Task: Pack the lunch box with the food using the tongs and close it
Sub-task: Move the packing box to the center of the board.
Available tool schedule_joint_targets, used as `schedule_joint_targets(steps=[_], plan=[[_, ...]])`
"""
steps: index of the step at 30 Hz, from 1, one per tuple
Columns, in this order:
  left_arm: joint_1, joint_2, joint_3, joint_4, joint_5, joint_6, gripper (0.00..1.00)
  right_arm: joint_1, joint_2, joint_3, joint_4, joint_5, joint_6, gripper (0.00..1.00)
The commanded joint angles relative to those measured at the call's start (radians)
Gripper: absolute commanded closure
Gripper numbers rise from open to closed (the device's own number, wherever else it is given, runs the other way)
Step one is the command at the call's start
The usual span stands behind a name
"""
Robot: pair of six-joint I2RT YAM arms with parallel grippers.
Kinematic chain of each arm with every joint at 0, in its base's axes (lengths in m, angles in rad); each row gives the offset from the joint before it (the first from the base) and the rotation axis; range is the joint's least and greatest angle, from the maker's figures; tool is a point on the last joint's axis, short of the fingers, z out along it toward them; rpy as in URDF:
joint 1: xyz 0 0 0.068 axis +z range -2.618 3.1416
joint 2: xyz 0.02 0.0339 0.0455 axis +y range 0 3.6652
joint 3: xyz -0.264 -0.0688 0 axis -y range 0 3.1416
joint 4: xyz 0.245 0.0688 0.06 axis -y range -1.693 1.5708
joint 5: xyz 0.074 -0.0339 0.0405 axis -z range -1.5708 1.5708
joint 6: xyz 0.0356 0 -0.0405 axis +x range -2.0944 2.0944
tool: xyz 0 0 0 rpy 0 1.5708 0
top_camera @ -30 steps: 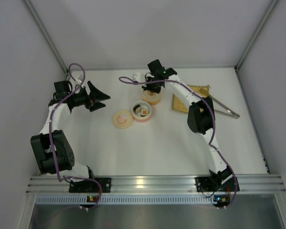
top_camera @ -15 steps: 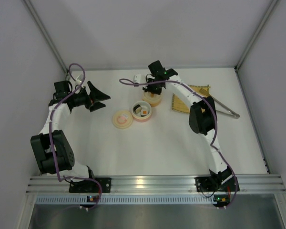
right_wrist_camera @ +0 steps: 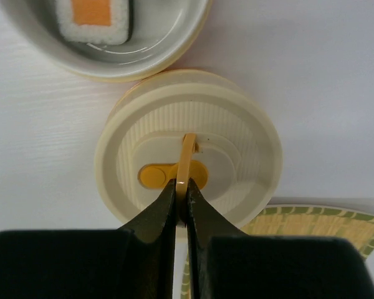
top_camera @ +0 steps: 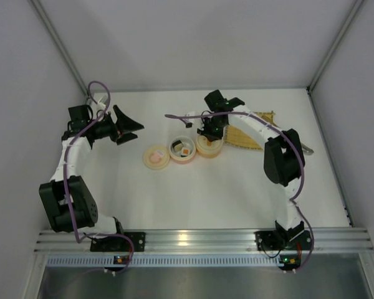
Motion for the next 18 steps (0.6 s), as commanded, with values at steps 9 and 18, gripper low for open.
schedule_joint_targets(steps=[9, 18], plan=[[0.008, -0.082, 0.050, -0.088, 0.016, 0.108, 0.02, 0.127, -0.235, -0.377, -0.075, -0.104, 0.083, 1.00], [0.009, -0.121, 0.053, -0.169, -0.024, 0.202, 0.02, 0.130, -0.393, -0.428, -0.030, -0.007, 0.222, 1.00]])
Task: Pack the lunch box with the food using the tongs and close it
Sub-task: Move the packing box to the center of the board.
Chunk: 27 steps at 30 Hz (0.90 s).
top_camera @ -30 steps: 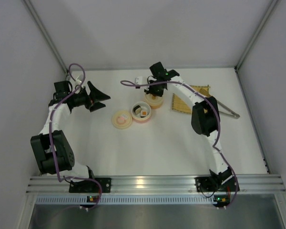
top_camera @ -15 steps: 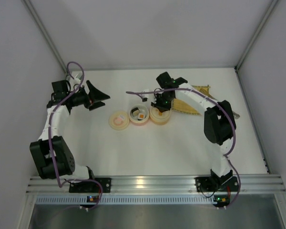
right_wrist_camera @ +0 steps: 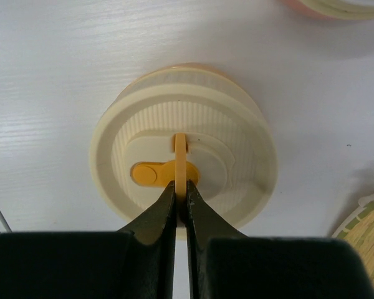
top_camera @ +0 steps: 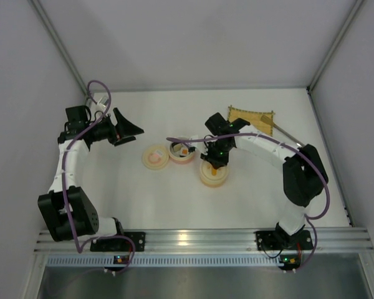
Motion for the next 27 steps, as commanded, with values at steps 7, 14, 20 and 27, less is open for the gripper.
schedule_joint_targets(steps=[7, 14, 20, 27], plan=[[0.009, -0.056, 0.039, -0.045, -0.013, 0.073, 0.02, 0.019, -0.099, 0.011, -0.021, 0.051, 0.069, 1.00], [0.009, -0.062, 0.038, -0.051, -0.020, 0.079, 0.02, 0.019, -0.086, 0.060, -0.056, -0.005, 0.074, 1.00], [0.009, -0.056, 0.038, -0.060, -0.022, 0.091, 0.02, 0.031, -0.076, 0.029, -0.070, 0.011, 0.010, 1.00], [0.007, -0.051, 0.038, -0.065, -0.014, 0.100, 0.02, 0.045, -0.037, 0.058, -0.132, 0.023, -0.130, 1.00]])
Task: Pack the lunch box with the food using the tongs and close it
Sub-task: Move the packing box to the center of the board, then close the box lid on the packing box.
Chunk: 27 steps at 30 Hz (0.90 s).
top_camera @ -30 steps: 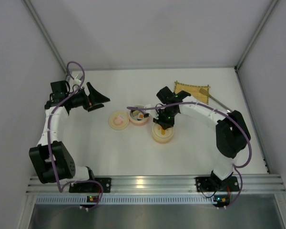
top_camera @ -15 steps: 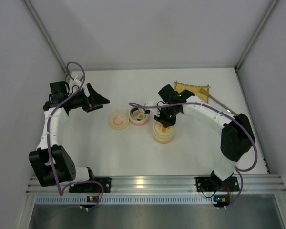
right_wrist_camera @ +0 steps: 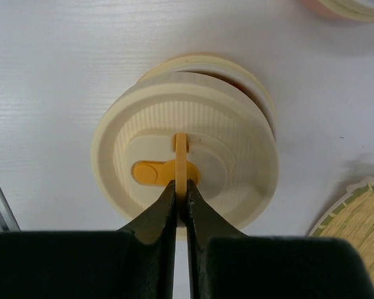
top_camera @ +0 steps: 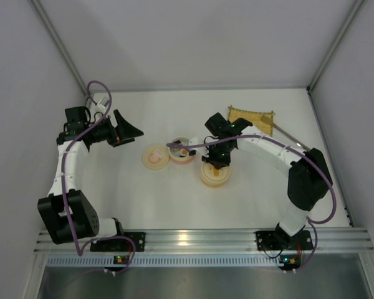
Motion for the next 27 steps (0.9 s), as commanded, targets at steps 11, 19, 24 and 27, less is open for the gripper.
schedule_joint_targets(steps=[11, 19, 24, 27], plan=[[0.007, -0.024, 0.027, -0.029, 0.017, 0.061, 0.02, 0.026, 0.036, 0.113, -0.110, -0.013, -0.323, 1.00], [0.007, -0.015, 0.022, -0.026, 0.017, 0.063, 0.02, 0.056, 0.062, 0.151, -0.159, -0.031, -0.400, 1.00], [0.009, -0.009, 0.022, -0.025, 0.021, 0.060, 0.02, 0.074, 0.082, 0.148, -0.205, -0.033, -0.435, 1.00], [0.009, -0.009, 0.019, -0.022, 0.023, 0.060, 0.02, 0.079, 0.091, 0.142, -0.214, -0.016, -0.449, 1.00]])
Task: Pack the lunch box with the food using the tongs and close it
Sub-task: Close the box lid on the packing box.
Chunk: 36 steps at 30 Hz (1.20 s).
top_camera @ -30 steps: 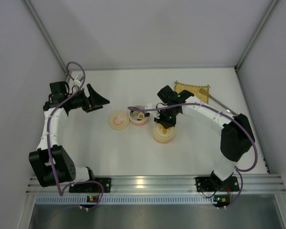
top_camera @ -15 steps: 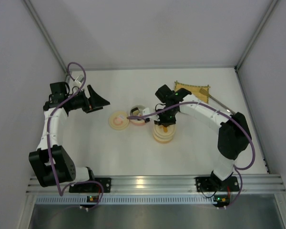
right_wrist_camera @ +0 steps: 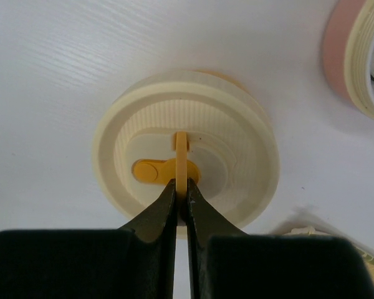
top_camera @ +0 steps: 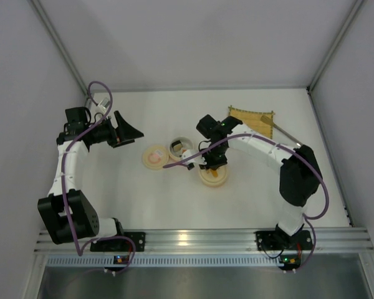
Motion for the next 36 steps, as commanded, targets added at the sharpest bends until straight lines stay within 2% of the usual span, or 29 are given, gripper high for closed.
schedule_joint_targets(steps=[1, 15, 23, 36], plan=[[0.008, -0.011, 0.017, 0.009, 0.024, 0.017, 0.02, 0.019, 0.015, 0.033, -0.065, -0.011, -0.057, 1.00], [0.008, -0.017, -0.003, 0.017, 0.027, 0.017, 0.02, 0.018, 0.076, 0.099, -0.093, 0.053, -0.077, 1.00], [0.008, -0.018, -0.007, 0.015, 0.031, 0.020, 0.02, 0.007, 0.101, 0.148, -0.119, 0.021, -0.100, 1.00], [0.008, -0.009, -0.012, 0.020, 0.033, 0.018, 0.02, -0.021, 0.092, 0.119, -0.121, -0.008, -0.120, 1.00]])
